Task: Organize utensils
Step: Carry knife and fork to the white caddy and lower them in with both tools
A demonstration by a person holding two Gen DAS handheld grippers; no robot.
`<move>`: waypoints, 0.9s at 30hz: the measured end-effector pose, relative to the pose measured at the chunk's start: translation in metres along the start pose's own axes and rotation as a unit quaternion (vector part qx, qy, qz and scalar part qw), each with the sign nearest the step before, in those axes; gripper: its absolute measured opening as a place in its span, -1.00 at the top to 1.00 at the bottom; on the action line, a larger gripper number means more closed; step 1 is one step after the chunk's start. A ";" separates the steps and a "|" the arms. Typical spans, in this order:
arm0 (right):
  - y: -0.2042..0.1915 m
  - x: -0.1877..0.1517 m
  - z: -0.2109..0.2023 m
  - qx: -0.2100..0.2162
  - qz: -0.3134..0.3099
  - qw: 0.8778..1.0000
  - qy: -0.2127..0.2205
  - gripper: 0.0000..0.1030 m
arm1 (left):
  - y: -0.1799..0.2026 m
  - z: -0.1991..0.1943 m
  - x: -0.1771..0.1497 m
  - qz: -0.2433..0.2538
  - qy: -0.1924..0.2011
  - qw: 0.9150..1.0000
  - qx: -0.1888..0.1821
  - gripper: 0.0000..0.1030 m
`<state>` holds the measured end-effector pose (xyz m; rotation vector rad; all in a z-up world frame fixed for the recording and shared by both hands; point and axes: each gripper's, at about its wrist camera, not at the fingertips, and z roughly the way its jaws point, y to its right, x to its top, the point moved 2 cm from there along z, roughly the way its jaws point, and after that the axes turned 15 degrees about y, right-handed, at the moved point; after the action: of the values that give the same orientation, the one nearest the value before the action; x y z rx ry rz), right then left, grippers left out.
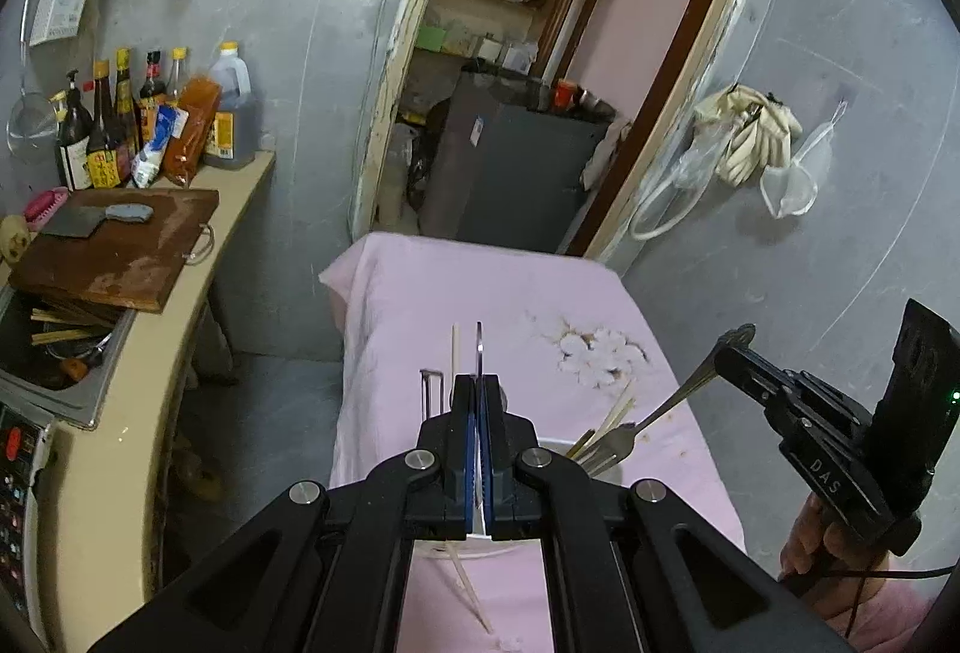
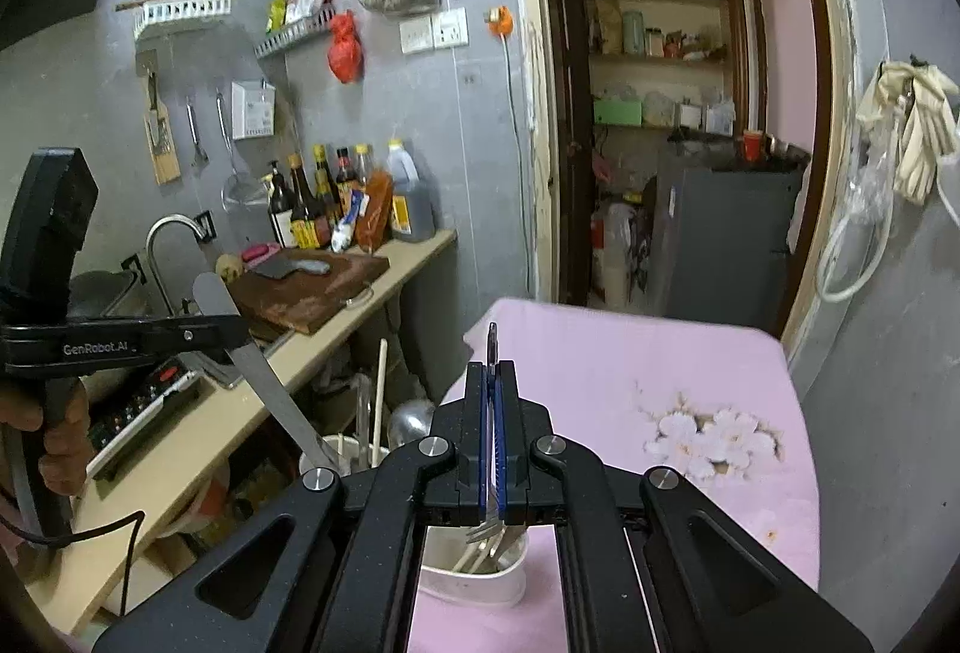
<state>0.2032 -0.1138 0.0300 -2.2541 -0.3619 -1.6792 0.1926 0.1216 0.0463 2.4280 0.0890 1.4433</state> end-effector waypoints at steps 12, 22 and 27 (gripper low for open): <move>-0.005 -0.043 0.026 -0.005 0.013 0.999 -0.044 0.95 | 0.003 0.040 -0.037 0.051 -0.043 0.998 0.017 0.96; -0.007 -0.068 0.039 -0.013 0.024 0.997 -0.070 0.95 | 0.009 0.050 -0.054 0.066 -0.039 0.997 0.017 0.95; -0.008 -0.074 0.040 -0.014 0.026 0.996 -0.080 0.94 | 0.013 0.050 -0.055 0.080 -0.030 0.996 0.024 0.95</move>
<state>0.2146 -0.0919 -0.0509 -2.4031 -0.3145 -1.4920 0.2073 0.0858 -0.0181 2.5675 -0.0877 1.4482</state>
